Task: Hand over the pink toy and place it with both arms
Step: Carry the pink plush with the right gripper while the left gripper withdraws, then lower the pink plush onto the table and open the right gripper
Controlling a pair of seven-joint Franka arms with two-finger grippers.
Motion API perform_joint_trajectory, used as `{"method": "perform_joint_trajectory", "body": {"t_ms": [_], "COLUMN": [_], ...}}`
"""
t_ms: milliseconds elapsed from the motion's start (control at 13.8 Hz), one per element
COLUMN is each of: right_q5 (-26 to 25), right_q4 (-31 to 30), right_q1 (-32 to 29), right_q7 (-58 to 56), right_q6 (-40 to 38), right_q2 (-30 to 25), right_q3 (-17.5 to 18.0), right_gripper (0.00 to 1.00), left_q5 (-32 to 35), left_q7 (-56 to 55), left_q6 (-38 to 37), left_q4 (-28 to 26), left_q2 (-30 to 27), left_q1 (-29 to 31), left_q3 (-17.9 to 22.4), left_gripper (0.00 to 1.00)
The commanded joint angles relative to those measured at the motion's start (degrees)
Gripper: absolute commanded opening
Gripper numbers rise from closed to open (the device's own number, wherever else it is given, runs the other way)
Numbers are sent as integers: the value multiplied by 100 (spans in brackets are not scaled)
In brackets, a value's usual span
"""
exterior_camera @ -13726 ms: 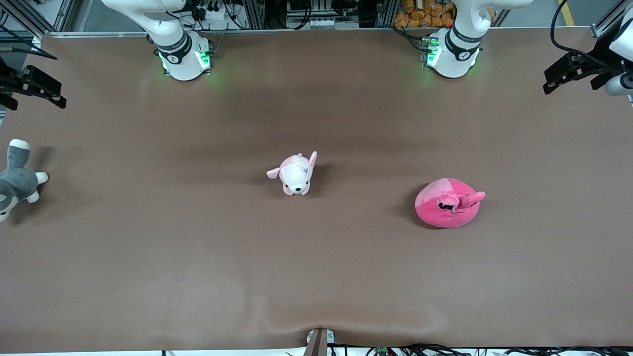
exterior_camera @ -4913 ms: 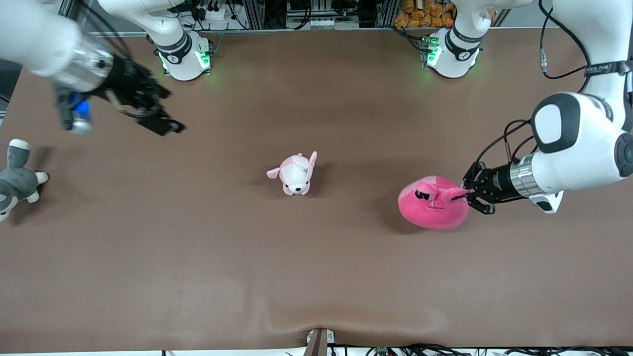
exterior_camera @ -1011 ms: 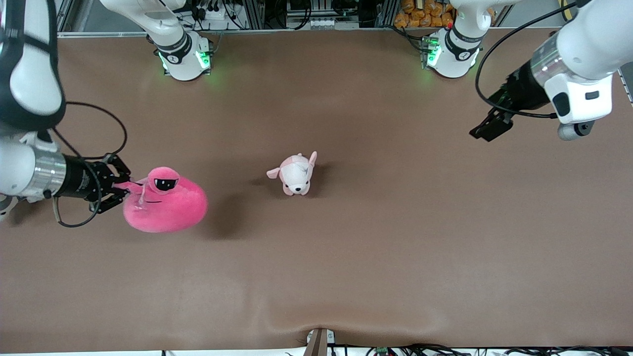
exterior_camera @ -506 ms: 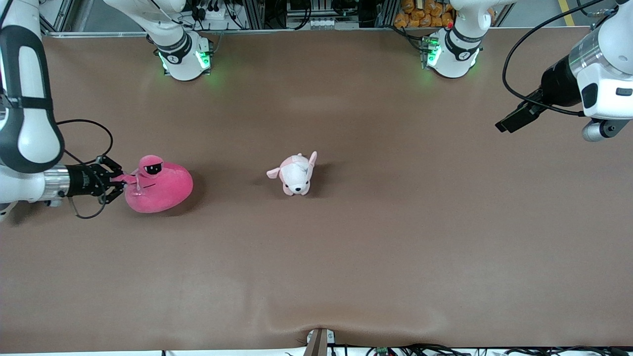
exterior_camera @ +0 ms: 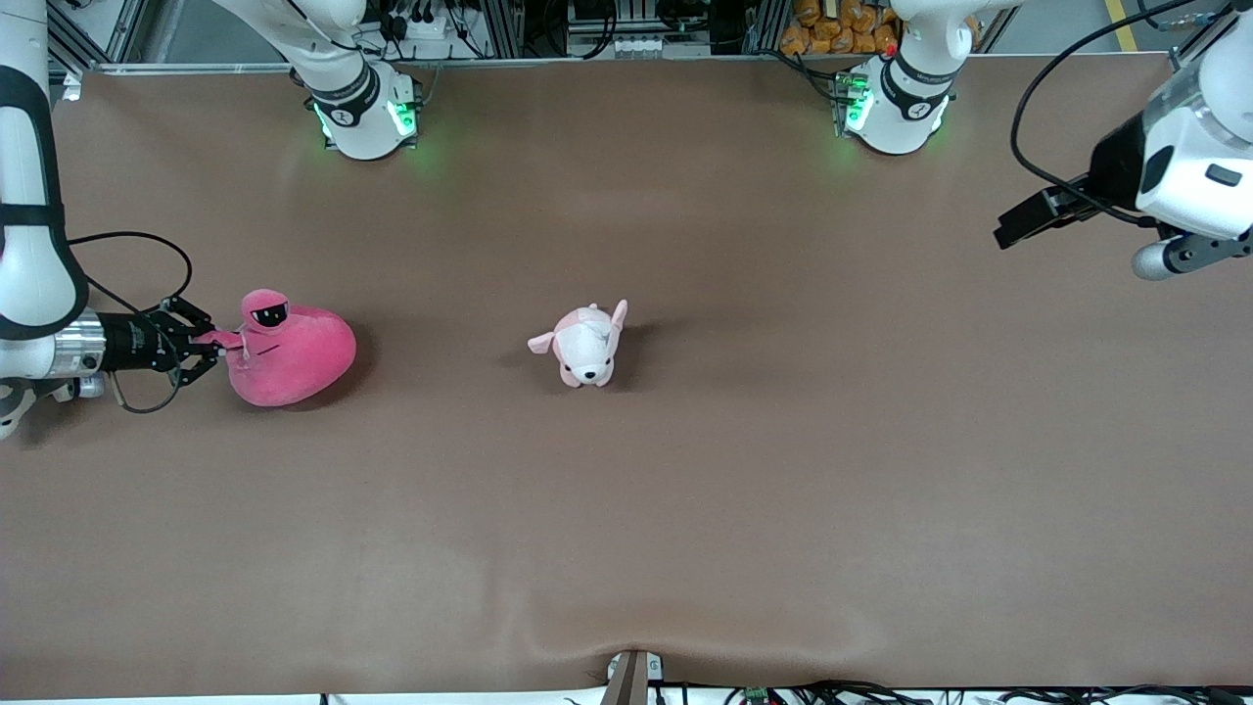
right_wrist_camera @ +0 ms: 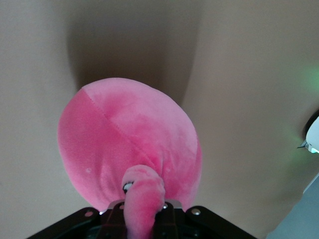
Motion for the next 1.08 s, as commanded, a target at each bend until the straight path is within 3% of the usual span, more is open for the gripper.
{"method": "perform_joint_trajectory", "body": {"t_ms": [0,289,578,795,1011], "right_q5": [67,128,67,584,367], "right_q4": [100,1671,3349,3827,4108], "right_q1": [-69,141,862,836,1055], "right_q7": [-24,-42,-77,-139,-863], "right_q6": [-116,-1038,-2276,-2832,-3121], "right_q2": [-32,-15,-58,-312,-734], "right_q3": [105,148,157,184,219], "right_gripper": [100,100,100,100,100], "left_q5": [116,371,354,345,292], "left_q7": [310,609,636,636,627], "left_q6": [-87,-96,-210,-289,-289], "left_q4": [-13,-48,-84,-101,-189], "left_q2": [-314,-359,-359,-438,-508], "left_q1": [8,8,60,70,70], "left_q3": [98,72,72,72,72], "left_gripper": [100,100,100,100,100]}}
